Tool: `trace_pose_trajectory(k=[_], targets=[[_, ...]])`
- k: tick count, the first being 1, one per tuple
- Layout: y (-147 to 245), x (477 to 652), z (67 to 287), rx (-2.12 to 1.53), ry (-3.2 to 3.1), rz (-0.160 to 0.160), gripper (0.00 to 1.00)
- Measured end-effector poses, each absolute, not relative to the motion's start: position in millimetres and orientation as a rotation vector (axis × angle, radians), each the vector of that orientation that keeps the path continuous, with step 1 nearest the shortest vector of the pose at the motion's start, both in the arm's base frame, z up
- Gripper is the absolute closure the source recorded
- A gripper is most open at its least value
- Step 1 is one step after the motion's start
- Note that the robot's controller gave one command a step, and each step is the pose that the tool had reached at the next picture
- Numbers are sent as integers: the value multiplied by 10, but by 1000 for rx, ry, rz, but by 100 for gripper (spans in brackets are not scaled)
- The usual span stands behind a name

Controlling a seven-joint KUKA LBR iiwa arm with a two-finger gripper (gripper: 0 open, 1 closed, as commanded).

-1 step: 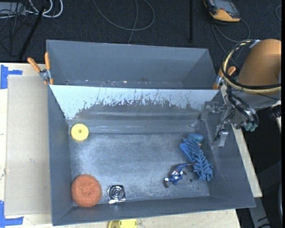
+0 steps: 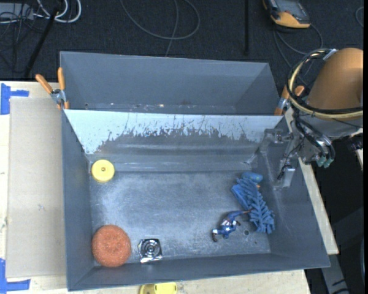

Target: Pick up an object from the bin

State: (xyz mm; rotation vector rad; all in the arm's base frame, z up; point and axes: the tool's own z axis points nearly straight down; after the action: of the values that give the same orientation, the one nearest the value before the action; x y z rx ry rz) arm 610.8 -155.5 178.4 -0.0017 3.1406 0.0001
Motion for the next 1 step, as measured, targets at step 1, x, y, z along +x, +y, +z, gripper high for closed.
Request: trace_pose_trajectory(k=[1], targets=[[-1546,6167,1016,-192,3132,-1,0]])
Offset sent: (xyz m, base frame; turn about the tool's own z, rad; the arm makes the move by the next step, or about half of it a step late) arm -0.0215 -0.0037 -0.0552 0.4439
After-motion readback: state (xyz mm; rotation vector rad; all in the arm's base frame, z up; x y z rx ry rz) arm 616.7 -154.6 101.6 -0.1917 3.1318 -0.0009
